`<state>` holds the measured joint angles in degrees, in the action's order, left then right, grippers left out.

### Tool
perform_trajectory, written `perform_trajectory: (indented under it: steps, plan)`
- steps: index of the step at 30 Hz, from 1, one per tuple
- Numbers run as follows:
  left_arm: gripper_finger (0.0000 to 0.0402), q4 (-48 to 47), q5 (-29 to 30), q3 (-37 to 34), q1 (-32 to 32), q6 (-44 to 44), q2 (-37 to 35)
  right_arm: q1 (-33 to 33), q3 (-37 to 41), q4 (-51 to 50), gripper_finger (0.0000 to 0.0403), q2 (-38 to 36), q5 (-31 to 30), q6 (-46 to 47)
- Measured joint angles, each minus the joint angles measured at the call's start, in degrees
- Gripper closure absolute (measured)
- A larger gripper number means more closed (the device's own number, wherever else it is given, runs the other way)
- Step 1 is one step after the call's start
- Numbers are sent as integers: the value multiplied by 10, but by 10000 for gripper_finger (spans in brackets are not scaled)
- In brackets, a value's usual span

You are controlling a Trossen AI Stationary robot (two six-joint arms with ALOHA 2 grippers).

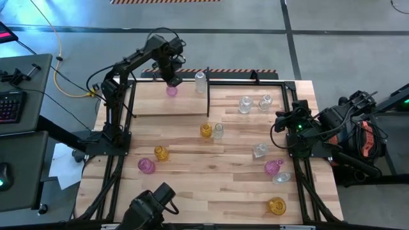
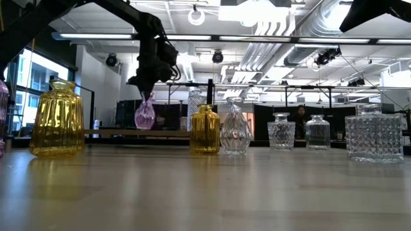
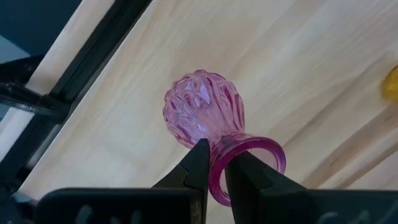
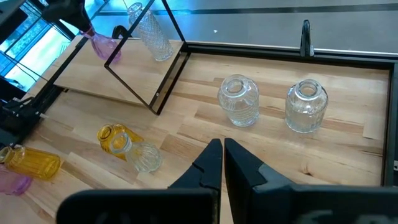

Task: Sort vases onto shelf
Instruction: Put the pink vase to the left of the transparent vase on the shelf

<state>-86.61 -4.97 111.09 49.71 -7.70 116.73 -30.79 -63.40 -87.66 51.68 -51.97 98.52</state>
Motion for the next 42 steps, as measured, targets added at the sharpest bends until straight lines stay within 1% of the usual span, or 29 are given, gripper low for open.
perform_trajectory:
  steps: [6,11,35,38,42]
  plan:
    - [371,4,-4,0,-3,0,0,0,0,0,403,0,0,-2]
    - [368,10,-35,0,-3,0,0,0,0,0,403,0,0,-4]
    - [366,23,-35,0,-2,-10,1,0,0,3,403,0,1,-9]
    - [354,23,-36,0,-2,-12,1,0,0,3,403,0,1,-9]
    - [321,22,-37,0,-2,-14,1,0,0,3,403,0,2,-9]
